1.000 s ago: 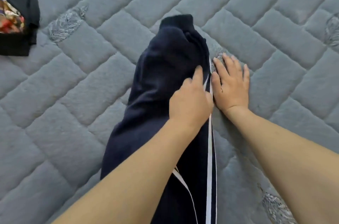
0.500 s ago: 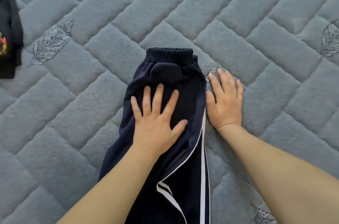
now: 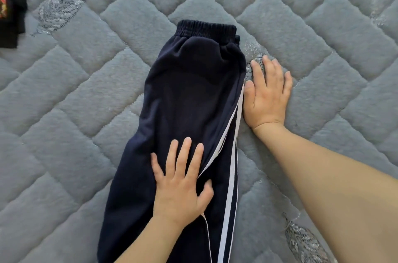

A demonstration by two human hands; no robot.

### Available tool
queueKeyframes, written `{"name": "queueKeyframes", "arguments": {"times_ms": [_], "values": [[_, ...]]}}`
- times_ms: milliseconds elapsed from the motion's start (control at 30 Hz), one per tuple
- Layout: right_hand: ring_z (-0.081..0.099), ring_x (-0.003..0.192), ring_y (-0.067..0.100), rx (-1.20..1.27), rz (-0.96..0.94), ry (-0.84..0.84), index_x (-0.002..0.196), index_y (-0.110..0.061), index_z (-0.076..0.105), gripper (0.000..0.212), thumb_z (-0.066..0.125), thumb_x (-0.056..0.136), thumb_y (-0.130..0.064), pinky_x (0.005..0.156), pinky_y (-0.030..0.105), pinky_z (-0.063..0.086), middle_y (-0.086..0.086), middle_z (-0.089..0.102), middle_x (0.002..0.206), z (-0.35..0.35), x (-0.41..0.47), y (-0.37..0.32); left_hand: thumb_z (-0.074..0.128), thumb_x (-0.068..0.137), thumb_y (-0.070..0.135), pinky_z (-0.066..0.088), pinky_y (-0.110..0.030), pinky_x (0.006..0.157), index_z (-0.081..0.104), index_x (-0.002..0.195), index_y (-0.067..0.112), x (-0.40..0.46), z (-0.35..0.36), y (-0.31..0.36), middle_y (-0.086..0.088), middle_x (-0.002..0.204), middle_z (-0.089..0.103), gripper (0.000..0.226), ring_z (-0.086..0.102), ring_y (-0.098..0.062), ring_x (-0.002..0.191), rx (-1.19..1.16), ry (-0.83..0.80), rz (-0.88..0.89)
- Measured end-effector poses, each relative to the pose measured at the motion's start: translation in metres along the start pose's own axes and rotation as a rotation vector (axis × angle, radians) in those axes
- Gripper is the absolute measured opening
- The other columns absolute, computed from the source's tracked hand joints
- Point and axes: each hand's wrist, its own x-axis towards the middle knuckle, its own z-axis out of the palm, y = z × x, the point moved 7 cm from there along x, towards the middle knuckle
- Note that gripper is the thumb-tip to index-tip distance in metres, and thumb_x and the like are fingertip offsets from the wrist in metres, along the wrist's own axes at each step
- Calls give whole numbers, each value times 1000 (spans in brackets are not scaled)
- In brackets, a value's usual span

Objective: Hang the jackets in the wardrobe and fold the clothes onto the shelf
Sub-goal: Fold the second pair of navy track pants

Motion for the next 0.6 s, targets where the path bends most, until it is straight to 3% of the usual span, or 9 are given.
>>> {"name": "queueKeyframes", "arguments": {"times_ms": [300, 433, 533, 600], "values": [[22, 146, 19, 187, -29, 18, 139, -18, 49, 58, 28, 96, -50, 121, 47, 3, 3, 34, 155, -15, -5, -2, 56, 74, 46, 7, -69, 115, 32, 154, 22, 0, 5, 0, -6, 163, 22, 87, 18, -31, 151, 29, 246, -7], [42, 125, 19, 532, 26, 67, 102, -14, 59, 51, 39, 86, -58, 113, 37, 20, 5, 45, 127, -34, -26, -7, 51, 77, 47, 7, -67, 116, 29, 155, 22, -1, 4, 2, -4, 163, 20, 85, 16, -28, 151, 26, 239, -24], [42, 120, 22, 460, 123, -148, 84, -24, 55, 45, 41, 87, -67, 107, 39, 25, -1, 44, 119, -29, -50, -24, 52, 80, 47, 10, -64, 117, 34, 153, 18, -9, -5, 6, -6, 159, 29, 81, 23, -29, 149, 35, 232, -102], [38, 123, 27, 409, 184, -343, 95, -22, 59, 51, 44, 85, -69, 107, 39, 26, 1, 42, 128, -20, -63, -34, 58, 77, 46, 20, -60, 114, 44, 144, 10, -29, -10, 13, -14, 146, 42, 77, 38, -36, 136, -25, 277, -282]]}}
